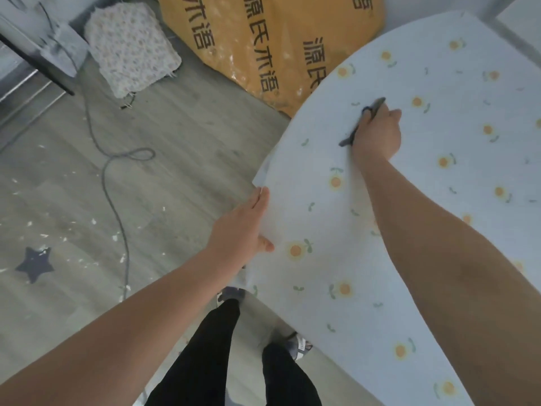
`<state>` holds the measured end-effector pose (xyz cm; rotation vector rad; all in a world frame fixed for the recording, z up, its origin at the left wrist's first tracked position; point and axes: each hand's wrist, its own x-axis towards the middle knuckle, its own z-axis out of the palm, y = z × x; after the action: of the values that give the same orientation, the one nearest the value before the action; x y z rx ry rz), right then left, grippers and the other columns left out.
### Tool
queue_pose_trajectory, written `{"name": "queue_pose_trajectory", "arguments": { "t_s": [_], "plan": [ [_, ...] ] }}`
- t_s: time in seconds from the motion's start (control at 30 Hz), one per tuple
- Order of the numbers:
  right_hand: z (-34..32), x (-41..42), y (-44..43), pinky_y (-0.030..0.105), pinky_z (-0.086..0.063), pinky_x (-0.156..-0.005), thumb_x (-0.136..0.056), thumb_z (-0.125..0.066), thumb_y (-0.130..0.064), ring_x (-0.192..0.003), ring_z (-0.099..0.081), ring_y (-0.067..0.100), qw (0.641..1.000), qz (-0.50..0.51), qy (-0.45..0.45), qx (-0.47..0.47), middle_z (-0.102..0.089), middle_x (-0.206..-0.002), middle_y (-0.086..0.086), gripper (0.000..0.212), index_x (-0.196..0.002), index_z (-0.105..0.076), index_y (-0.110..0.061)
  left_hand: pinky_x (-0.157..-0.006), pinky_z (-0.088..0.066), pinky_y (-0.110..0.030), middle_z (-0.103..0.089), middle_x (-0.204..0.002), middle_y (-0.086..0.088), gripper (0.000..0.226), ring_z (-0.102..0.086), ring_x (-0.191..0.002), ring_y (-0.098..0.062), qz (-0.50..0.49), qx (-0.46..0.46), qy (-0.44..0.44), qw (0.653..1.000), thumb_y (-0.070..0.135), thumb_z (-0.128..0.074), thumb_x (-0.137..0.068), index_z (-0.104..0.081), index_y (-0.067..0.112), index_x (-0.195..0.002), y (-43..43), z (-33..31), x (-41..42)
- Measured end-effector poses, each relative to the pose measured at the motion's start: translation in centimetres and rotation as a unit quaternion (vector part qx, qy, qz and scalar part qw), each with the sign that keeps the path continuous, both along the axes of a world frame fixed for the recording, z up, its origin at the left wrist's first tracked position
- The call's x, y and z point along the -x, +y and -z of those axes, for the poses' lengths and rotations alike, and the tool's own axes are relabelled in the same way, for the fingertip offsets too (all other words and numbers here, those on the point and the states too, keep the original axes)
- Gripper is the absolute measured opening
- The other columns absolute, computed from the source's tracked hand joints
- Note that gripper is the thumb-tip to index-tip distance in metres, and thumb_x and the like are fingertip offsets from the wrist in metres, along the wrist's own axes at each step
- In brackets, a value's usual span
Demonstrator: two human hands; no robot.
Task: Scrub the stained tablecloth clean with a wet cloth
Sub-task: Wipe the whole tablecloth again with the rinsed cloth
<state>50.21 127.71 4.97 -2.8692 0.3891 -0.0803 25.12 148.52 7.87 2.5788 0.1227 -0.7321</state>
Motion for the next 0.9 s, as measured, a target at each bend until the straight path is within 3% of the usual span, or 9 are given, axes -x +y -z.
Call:
{"name": "queue_pose_trajectory", "arguments": {
  "t_s": [0.13,0.27,0.43,0.53,0.6,0.67,0.77,0.83,0.9],
  "plan": [
    [0.5,-0.2,6.7,0.034,-0.039,-0.066,-0.104,-0.039,-0.033,-0.093,-0.061,0.032,0.978,-0.205,0.008,0.030,-0.050,-0.123,0.011,0.036,-0.131,-0.053,-0.016,-0.104,-0.045,-0.043,-0.018,-0.170,0.013,0.115,-0.044,-0.143,-0.024,-0.010,0.039,0.010,0.999,0.042,-0.082,-0.084,-0.001,0.030,-0.165,1.5,0.6,0.5],
    [1.2,10.9,8.4,0.034,-0.045,-0.060,-0.097,-0.049,-0.029,-0.085,-0.063,0.031,0.918,-0.397,0.005,-0.004,-0.057,-0.111,0.008,0.039,-0.134,-0.058,-0.021,-0.101,-0.047,-0.046,-0.037,-0.154,-0.011,0.092,-0.049,-0.136,-0.033,-0.048,-0.019,0.075,0.996,0.049,-0.078,-0.086,-0.030,0.010,-0.154,3.8,0.0,1.1],
    [0.1,30.4,7.2,0.028,-0.048,-0.053,-0.084,-0.070,-0.030,-0.079,-0.063,0.019,0.845,-0.529,0.076,-0.031,-0.061,-0.097,-0.003,0.038,-0.120,-0.067,-0.022,-0.105,-0.048,-0.040,-0.057,-0.145,-0.012,0.067,-0.057,-0.128,-0.031,-0.060,-0.062,0.179,0.980,0.049,-0.072,-0.092,-0.054,0.012,-0.145,8.0,-0.6,3.9],
    [-1.1,37.0,5.3,0.030,-0.053,-0.070,-0.092,-0.058,-0.030,-0.087,-0.059,0.017,0.809,-0.558,0.174,-0.064,-0.057,-0.096,-0.006,0.025,-0.115,-0.065,-0.022,-0.101,-0.050,-0.037,-0.065,-0.133,-0.011,0.050,-0.061,-0.121,-0.031,-0.036,-0.106,0.197,0.974,0.050,-0.067,-0.095,-0.071,0.011,-0.126,9.2,-0.1,4.8],
    [-1.9,39.4,2.8,0.026,-0.052,-0.065,-0.091,-0.061,-0.031,-0.087,-0.061,0.013,0.806,-0.570,0.148,-0.051,-0.060,-0.102,-0.008,0.031,-0.121,-0.062,-0.026,-0.094,-0.051,-0.035,-0.069,-0.122,-0.014,0.042,-0.064,-0.114,-0.033,-0.017,-0.120,0.197,0.973,0.045,-0.065,-0.097,-0.076,0.007,-0.112,9.0,0.0,5.0],
    [-3.0,39.2,-0.2,0.027,-0.052,-0.056,-0.087,-0.069,-0.030,-0.080,-0.063,0.013,0.876,-0.463,0.122,-0.062,-0.060,-0.100,-0.007,0.043,-0.129,-0.059,-0.029,-0.083,-0.049,-0.032,-0.070,-0.111,-0.014,0.034,-0.065,-0.105,-0.034,-0.010,-0.129,0.187,0.974,0.036,-0.065,-0.097,-0.077,0.005,-0.102,9.0,0.4,5.2],
    [-4.6,35.3,-8.1,0.031,-0.051,-0.059,-0.097,-0.058,-0.024,-0.072,-0.060,0.021,0.976,-0.198,0.028,-0.082,-0.057,-0.097,0.000,0.037,-0.134,-0.058,-0.028,-0.075,-0.042,-0.030,-0.069,-0.103,-0.011,0.024,-0.061,-0.091,-0.027,-0.011,-0.132,0.180,0.975,0.029,-0.063,-0.095,-0.073,0.008,-0.094,8.4,1.0,5.9],
    [-5.1,32.0,-14.8,0.036,-0.051,-0.066,-0.104,-0.046,-0.027,-0.078,-0.059,0.026,0.997,-0.045,0.019,-0.054,-0.052,-0.111,0.006,0.037,-0.140,-0.052,-0.026,-0.074,-0.043,-0.030,-0.068,-0.102,-0.010,0.021,-0.061,-0.090,-0.025,-0.001,-0.130,0.180,0.975,0.026,-0.061,-0.095,-0.073,0.009,-0.092,7.5,1.2,6.2],
    [-4.8,30.1,-20.8,0.038,-0.049,-0.068,-0.106,-0.040,-0.030,-0.086,-0.060,0.030,0.994,0.107,0.030,-0.023,-0.049,-0.118,0.009,0.036,-0.140,-0.050,-0.022,-0.076,-0.045,-0.031,-0.068,-0.107,-0.010,0.021,-0.063,-0.096,-0.027,0.008,-0.135,0.173,0.976,0.025,-0.058,-0.097,-0.074,0.010,-0.096,6.1,0.8,6.4]
  ]
}}
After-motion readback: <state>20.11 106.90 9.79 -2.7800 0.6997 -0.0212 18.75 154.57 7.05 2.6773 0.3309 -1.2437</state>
